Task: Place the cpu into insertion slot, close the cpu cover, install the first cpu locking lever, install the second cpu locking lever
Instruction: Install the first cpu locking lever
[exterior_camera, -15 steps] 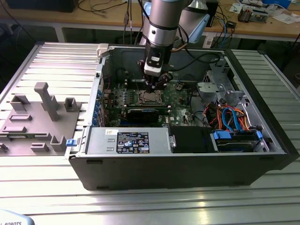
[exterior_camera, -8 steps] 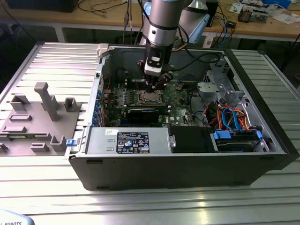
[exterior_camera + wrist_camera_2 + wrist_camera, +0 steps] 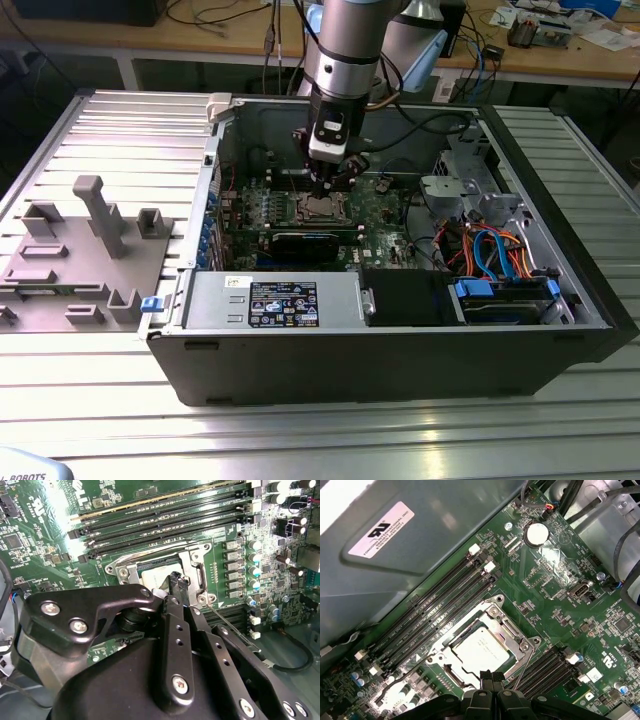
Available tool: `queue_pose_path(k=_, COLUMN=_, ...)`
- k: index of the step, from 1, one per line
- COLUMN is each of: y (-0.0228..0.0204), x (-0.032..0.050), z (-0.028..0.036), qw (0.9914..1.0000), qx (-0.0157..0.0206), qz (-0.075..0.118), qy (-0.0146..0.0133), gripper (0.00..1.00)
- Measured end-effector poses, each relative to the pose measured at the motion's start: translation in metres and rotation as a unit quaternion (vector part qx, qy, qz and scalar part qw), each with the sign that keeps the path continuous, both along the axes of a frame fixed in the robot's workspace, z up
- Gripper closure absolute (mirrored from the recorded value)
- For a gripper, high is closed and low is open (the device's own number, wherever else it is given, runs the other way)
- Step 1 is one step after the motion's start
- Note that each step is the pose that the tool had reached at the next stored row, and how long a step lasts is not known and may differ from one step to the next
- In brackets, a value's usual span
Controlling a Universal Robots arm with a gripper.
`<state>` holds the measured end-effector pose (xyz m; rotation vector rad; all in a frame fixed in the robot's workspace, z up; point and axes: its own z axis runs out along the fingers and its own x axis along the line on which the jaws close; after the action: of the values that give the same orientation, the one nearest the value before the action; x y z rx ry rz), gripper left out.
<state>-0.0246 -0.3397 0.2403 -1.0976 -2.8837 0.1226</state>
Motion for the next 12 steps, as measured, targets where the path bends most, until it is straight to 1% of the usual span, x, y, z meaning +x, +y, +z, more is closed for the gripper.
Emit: queue_pose_path(k=12, y=0.0000, x=0.0000, z=0.0000, qw=0.99997, qx=0.0000, qz=0.007, qy=0.0000, gripper=0.89)
